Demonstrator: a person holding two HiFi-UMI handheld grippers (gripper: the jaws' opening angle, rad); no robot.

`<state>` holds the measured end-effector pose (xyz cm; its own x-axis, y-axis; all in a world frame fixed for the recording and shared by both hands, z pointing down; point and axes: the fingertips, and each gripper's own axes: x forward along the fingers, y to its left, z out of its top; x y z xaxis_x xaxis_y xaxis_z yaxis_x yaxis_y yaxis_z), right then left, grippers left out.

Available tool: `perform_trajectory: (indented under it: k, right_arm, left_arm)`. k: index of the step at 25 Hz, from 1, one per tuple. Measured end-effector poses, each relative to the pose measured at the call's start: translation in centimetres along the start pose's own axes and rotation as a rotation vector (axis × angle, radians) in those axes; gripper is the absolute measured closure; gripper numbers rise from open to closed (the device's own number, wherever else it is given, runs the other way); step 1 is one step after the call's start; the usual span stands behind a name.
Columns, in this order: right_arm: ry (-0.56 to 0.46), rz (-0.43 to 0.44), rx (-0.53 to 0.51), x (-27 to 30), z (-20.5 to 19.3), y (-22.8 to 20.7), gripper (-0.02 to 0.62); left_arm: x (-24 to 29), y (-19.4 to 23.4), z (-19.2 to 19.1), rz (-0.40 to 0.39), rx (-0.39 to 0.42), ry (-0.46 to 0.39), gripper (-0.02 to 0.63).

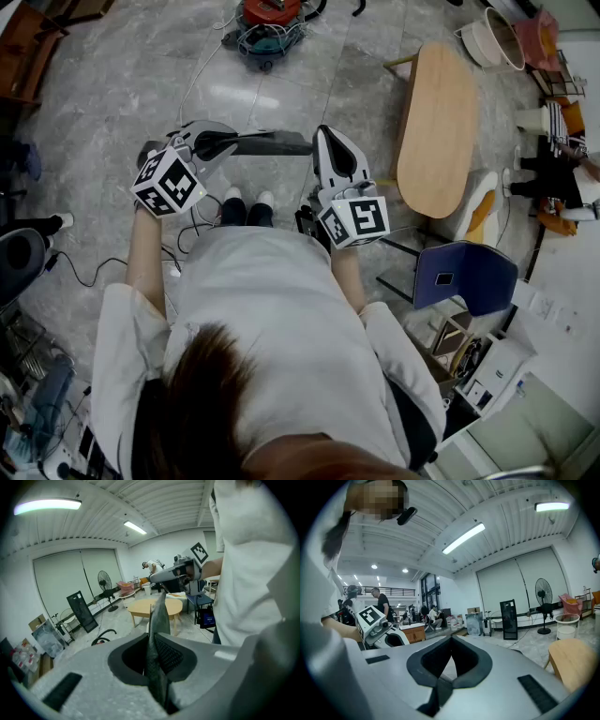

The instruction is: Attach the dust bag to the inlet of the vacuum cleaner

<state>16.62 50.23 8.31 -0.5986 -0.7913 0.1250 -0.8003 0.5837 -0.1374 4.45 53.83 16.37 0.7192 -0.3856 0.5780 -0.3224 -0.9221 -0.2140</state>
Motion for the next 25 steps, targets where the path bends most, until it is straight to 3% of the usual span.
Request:
perform_trajectory:
  k: [14, 25]
  right_arm:
    - [0.0, 0.028, -0.01, -1.6, -0.1, -0.6, 0.597]
    - [-0.042, 0.062, 0.056, -2.6, -0.6, -2.6, 0.594]
  left_arm:
    - [0.9, -1.5, 0.7, 0.018, 0.007, 0.028, 0.568]
    - [2.5, -1.5, 0.5, 0.055, 0.0, 0.052, 0.568]
